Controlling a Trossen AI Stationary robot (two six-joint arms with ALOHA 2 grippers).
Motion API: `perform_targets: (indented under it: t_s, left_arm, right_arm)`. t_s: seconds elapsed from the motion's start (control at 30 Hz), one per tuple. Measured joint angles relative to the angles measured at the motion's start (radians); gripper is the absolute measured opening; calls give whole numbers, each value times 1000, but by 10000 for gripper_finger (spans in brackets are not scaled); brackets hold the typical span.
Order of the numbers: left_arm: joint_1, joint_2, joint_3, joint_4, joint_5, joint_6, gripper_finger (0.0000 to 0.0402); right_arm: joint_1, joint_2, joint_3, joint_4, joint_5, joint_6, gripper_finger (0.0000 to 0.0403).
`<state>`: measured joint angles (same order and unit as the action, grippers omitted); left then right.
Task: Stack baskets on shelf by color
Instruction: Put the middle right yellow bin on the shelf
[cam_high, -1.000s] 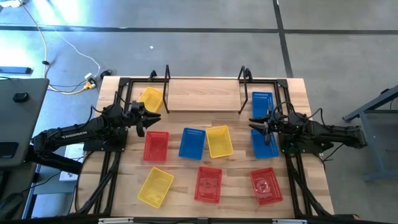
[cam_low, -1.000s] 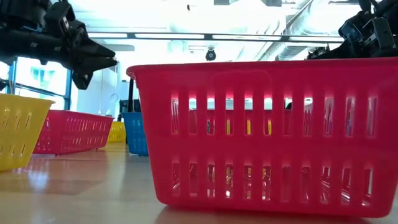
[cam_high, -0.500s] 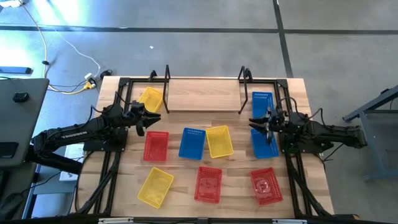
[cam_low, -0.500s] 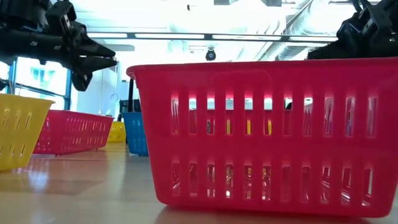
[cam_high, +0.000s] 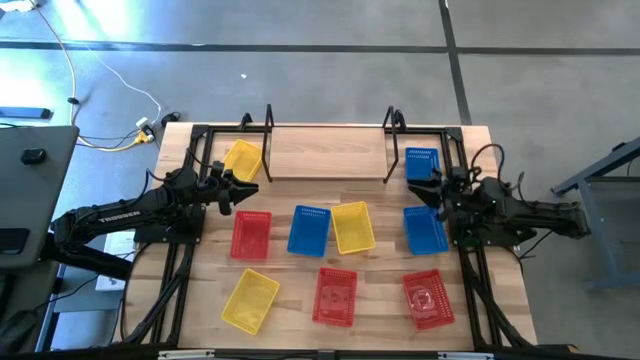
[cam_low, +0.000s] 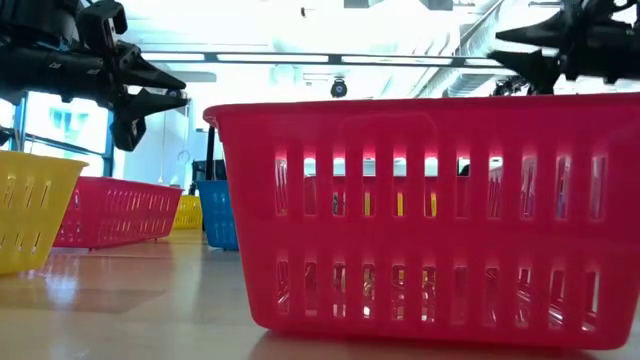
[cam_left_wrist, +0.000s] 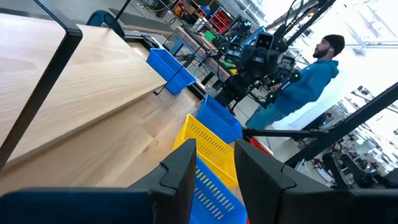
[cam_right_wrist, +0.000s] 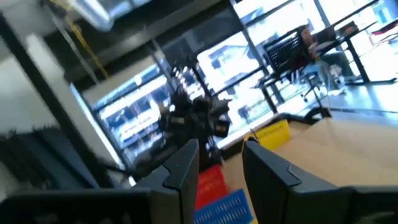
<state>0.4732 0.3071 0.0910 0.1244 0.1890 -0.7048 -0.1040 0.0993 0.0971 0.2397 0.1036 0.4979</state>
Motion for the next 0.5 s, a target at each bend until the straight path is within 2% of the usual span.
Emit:
perform_targets:
  t_s: [0.27, 0.5]
  left_arm:
    - [0, 0, 0, 0, -2, 0, 99]
    - [0, 0, 0, 0, -2, 0, 99]
  right_arm:
    - [0, 49, 187, -206, 27, -29, 110]
    - [0, 206, 343, -335, -13, -26, 110]
